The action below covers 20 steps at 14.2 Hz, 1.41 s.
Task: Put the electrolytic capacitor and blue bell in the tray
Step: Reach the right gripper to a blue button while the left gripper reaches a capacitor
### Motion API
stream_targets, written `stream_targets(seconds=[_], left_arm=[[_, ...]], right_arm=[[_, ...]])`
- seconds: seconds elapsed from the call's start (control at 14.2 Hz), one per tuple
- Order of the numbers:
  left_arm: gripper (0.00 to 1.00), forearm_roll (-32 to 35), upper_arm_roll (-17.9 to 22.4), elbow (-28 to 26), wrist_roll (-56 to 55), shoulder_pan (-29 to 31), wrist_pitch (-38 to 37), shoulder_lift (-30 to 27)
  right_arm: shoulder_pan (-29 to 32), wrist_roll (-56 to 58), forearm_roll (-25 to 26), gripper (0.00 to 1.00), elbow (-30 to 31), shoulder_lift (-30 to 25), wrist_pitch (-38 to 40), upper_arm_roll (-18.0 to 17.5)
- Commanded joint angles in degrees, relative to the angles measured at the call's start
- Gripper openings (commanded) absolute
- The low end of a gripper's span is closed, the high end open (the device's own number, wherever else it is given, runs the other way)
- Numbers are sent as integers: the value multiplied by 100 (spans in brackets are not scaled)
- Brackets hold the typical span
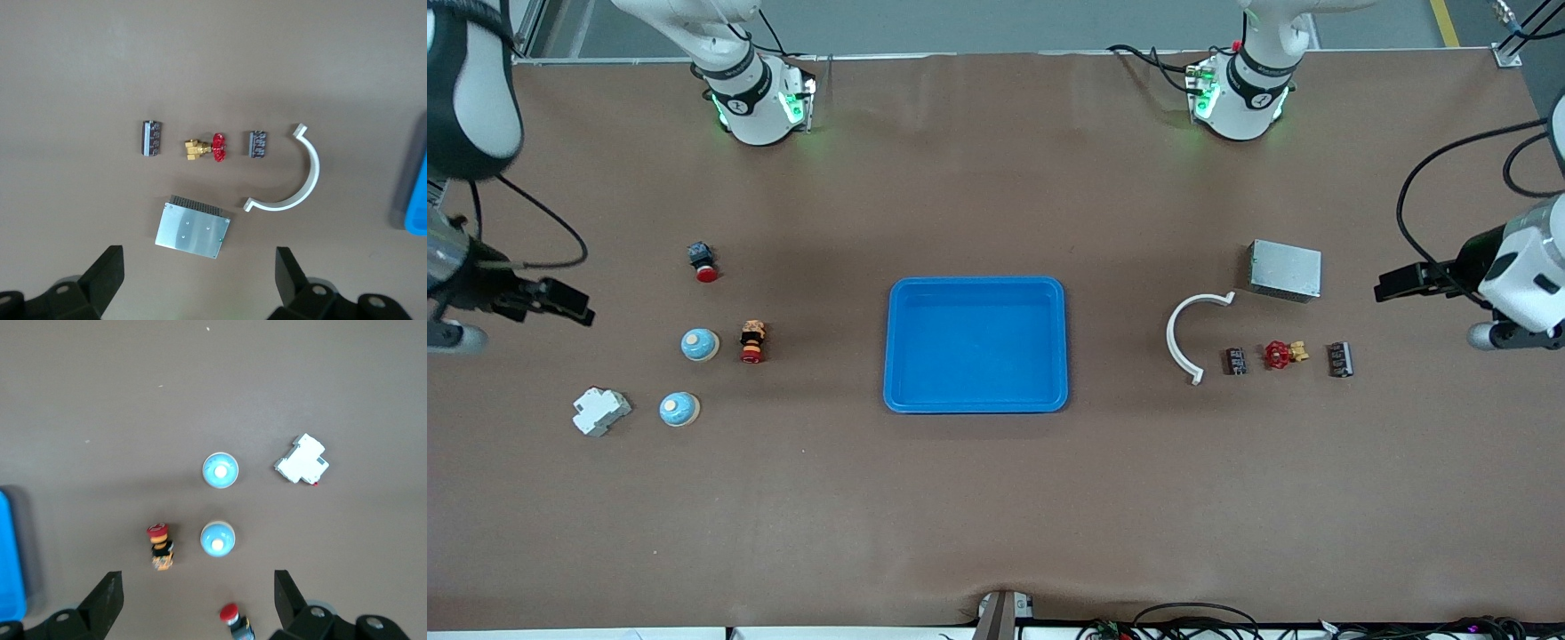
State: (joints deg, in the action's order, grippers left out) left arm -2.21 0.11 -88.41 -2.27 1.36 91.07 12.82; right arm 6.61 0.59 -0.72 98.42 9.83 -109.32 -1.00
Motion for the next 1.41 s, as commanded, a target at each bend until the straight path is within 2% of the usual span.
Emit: stream_targets(seconds=[0.0,0.35,0.56,0.78,0.99,1.2,1.34], left_arm=[[100,98,-11,-1,-36,5,199,325],[100,265,-11,-493,-71,40,876,668],[100,300,-11,-729,-194,75,1314,845],[100,379,-2,-1327,-353,171,2175,828],[100,748,-11,-1696,-362,399,2765,924],[100,801,-2,-1777,-353,479,2934,1196],[100,863,-2,-1777,-353,479,2969,1337]], right_arm=[[139,108,46,100,-112,649,-474,-23],[183,135,37,100,-156,1634,-1441,-23],[192,143,-24,100,-296,2091,-1627,-32],[201,143,-33,100,-358,2338,-1742,-32],[201,143,-42,100,-323,2514,-2031,-32],[192,143,-42,100,-297,2628,-2329,-32],[183,126,-51,100,-52,2629,-2706,-32]])
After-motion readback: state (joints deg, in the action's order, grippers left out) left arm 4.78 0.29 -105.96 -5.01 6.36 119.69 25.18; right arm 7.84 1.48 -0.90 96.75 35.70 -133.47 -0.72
